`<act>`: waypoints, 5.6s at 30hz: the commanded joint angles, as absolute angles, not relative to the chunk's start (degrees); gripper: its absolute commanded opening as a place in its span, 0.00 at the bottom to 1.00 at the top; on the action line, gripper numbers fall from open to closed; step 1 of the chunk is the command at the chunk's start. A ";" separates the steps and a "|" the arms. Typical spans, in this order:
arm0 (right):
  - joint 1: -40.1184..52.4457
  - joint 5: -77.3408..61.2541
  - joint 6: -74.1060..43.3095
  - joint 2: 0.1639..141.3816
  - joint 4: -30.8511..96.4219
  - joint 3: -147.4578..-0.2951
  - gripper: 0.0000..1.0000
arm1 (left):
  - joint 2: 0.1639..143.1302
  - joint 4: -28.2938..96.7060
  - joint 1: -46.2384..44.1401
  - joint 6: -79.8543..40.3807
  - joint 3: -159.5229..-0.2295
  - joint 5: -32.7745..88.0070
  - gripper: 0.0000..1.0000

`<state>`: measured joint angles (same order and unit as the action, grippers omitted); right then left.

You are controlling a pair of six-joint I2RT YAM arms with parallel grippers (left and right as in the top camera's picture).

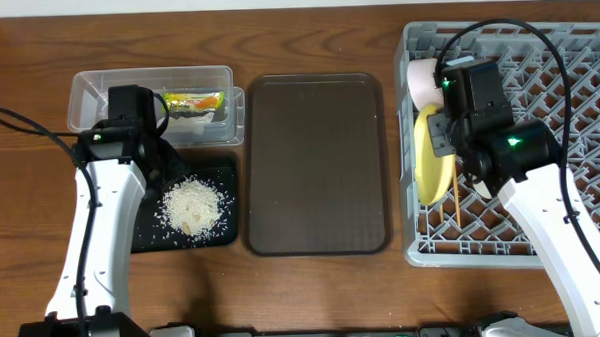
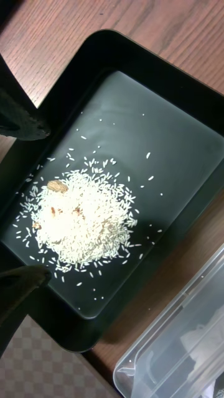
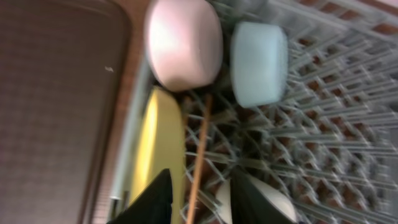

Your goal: Sort waste into correct bins and load items into the dishwasher rack

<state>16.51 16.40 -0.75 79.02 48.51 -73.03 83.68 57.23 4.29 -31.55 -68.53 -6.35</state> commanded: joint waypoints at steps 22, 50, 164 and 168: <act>3.75 -0.97 -10.61 78.98 41.93 -73.28 0.58 | 83.48 56.66 4.43 -32.01 -68.58 -6.44 0.67; 3.77 -5.61 -12.21 78.00 72.25 -73.28 0.49 | 83.48 56.49 4.43 -32.03 -68.58 -6.44 0.68; 9.45 3.05 -15.59 78.87 55.24 -71.13 0.46 | 83.48 56.53 4.43 -32.01 -68.58 -6.44 0.67; 9.39 3.29 -15.62 78.87 55.18 -71.13 0.49 | 83.48 56.53 4.43 -32.01 -68.58 -6.44 0.67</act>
<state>8.95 3.36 -15.51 78.52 55.42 -71.37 83.68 56.42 4.29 -31.55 -68.53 -6.33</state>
